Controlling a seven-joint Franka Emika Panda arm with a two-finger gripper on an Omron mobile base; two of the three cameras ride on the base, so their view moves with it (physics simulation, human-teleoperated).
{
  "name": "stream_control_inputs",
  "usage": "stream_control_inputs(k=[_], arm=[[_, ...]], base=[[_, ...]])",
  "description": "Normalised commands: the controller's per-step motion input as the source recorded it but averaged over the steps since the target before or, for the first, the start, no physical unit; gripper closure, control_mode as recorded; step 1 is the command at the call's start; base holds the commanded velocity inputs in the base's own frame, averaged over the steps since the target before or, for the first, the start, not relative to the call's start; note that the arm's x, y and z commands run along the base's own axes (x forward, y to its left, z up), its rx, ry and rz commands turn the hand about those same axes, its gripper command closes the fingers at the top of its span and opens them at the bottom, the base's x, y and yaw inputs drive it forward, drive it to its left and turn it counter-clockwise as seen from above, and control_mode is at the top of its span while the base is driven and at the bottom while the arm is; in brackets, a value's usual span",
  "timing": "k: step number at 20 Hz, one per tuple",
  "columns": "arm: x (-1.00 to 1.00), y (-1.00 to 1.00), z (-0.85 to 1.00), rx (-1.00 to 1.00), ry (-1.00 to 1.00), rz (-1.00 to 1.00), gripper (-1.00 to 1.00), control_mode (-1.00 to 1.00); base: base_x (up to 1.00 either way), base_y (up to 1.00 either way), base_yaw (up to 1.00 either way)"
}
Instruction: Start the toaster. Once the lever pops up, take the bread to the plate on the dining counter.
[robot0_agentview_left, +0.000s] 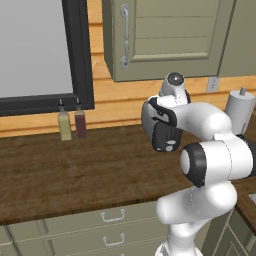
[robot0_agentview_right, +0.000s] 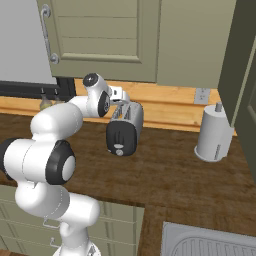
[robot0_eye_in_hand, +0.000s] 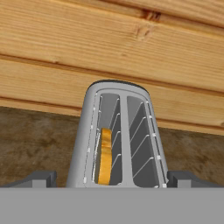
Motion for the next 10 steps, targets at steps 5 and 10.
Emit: stream_control_inputs(k=[5,10], arm=[[0.0,0.0,0.0,0.0,0.0,0.0,-1.0,-1.0],[0.0,0.0,0.0,0.0,0.0,0.0,-1.0,-1.0]], base=[[0.0,0.0,0.0],[0.0,0.0,0.0]])
